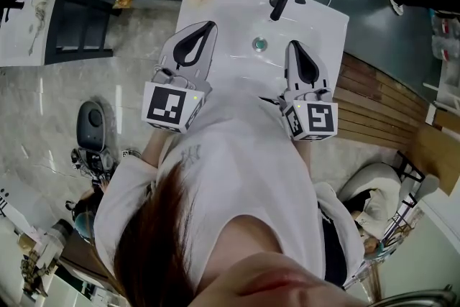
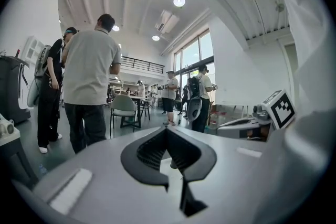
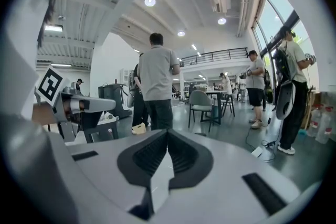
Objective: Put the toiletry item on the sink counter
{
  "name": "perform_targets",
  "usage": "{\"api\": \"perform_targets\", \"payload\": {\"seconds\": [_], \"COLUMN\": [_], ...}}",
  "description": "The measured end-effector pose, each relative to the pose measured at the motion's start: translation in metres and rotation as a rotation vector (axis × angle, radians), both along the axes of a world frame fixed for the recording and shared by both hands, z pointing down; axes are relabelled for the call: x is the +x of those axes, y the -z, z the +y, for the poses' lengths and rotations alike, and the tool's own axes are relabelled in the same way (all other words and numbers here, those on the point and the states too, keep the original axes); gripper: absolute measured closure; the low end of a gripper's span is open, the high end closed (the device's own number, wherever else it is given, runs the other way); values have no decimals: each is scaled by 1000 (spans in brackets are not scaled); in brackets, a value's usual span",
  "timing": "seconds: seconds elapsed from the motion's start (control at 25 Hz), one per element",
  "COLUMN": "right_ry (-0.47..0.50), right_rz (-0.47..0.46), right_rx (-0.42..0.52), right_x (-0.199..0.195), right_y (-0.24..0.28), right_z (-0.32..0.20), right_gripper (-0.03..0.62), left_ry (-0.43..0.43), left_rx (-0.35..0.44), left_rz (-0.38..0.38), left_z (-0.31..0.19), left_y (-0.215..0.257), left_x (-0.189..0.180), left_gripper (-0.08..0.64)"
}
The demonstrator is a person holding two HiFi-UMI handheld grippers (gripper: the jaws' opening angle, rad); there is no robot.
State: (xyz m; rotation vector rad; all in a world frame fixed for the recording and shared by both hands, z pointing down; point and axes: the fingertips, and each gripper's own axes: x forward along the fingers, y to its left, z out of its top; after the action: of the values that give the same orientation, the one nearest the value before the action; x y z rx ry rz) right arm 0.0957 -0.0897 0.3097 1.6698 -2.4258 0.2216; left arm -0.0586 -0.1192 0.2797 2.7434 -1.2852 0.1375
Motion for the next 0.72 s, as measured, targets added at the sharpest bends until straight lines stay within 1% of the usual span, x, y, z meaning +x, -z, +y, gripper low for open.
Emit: {"api": "perform_targets", "payload": {"seconds": [0.4, 0.52, 0.64, 0.72], "right_ry": [-6, -2, -7, -14], "right_rz": [4, 19, 31, 35], "right_rx": [-8, -8, 38, 75], "right_x": [1, 5, 23, 36], "right_y": [0, 3, 14, 20], "right_z": [2, -2, -19, -29], "right_gripper": [581, 583, 583, 583], "left_ry": [-3, 1, 23, 47], "left_rx": [-9, -12, 8, 55], "left_rz": [0, 4, -2, 3], "left_z": [0, -3, -12, -17], "left_y": [0, 3, 8, 10], "left_x": [0, -3, -8, -12], "left_gripper": [552, 552, 551, 551]}}
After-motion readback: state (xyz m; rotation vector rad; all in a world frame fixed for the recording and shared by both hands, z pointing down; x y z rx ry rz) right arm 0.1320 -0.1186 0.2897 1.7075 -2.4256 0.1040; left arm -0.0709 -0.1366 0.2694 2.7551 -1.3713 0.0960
